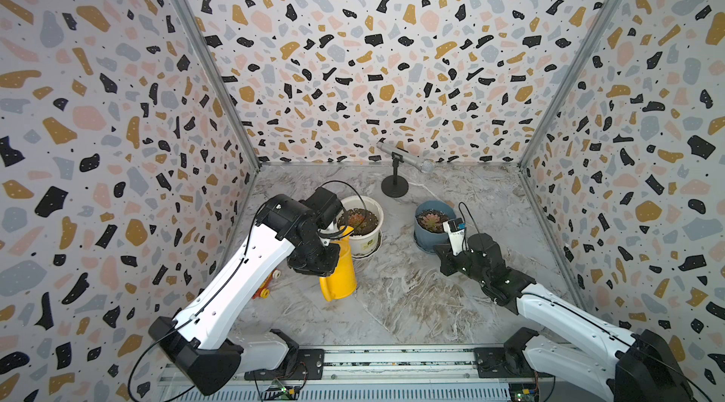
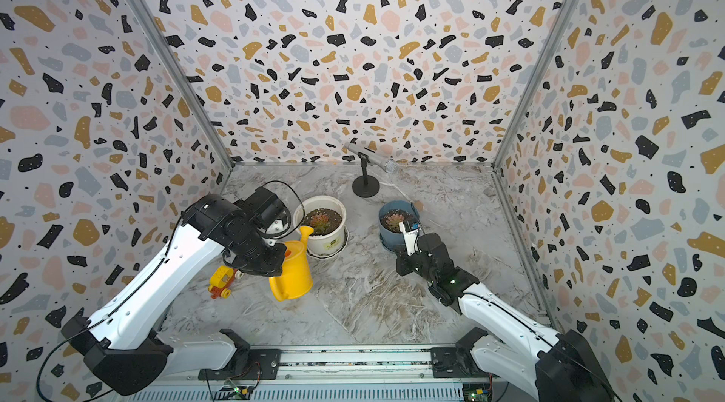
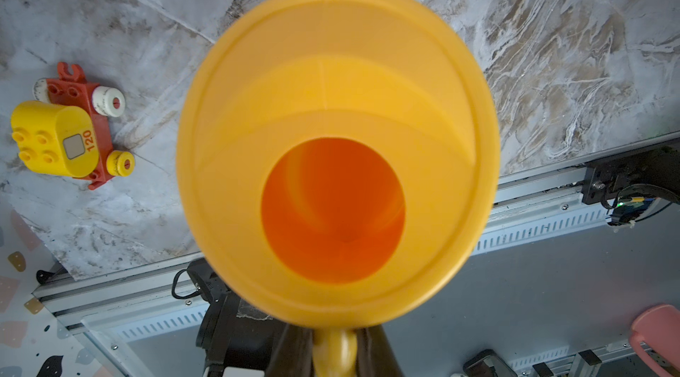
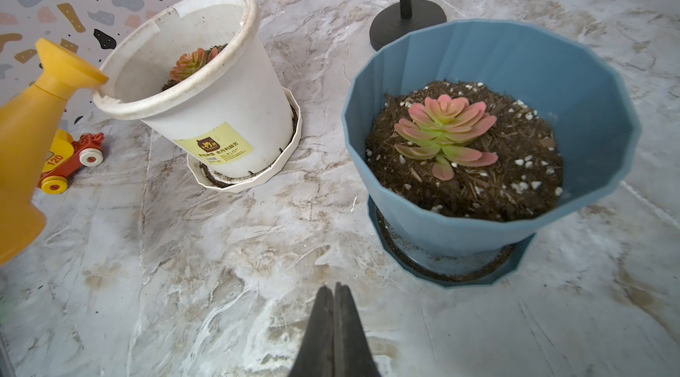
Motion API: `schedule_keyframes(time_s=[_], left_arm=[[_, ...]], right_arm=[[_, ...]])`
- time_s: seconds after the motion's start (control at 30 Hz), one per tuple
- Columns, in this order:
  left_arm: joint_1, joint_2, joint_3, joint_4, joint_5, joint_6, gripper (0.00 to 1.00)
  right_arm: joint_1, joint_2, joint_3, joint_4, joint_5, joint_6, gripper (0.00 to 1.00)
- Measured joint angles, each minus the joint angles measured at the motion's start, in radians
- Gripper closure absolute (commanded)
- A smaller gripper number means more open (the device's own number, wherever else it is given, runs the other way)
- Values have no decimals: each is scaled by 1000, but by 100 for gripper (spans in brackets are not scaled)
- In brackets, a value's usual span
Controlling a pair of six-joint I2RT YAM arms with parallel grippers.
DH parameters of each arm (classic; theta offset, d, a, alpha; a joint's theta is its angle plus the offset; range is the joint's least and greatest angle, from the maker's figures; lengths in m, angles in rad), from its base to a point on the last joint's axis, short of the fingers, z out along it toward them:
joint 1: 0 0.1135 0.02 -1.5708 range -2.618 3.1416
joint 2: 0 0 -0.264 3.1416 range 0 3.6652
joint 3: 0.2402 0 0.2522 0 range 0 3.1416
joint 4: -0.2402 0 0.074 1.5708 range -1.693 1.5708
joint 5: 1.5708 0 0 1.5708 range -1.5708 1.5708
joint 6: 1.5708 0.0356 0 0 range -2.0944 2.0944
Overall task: Water the succulent around the soil edge
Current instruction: Water the soil of the potted plant with water.
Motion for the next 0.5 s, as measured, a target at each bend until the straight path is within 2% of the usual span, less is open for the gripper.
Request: schedule_keyframes(time_s=[0.5], left_arm=[[-5, -66, -18, 2, 0, 0, 100]], right_arm=[[0, 0, 0, 0, 0, -4, 100]])
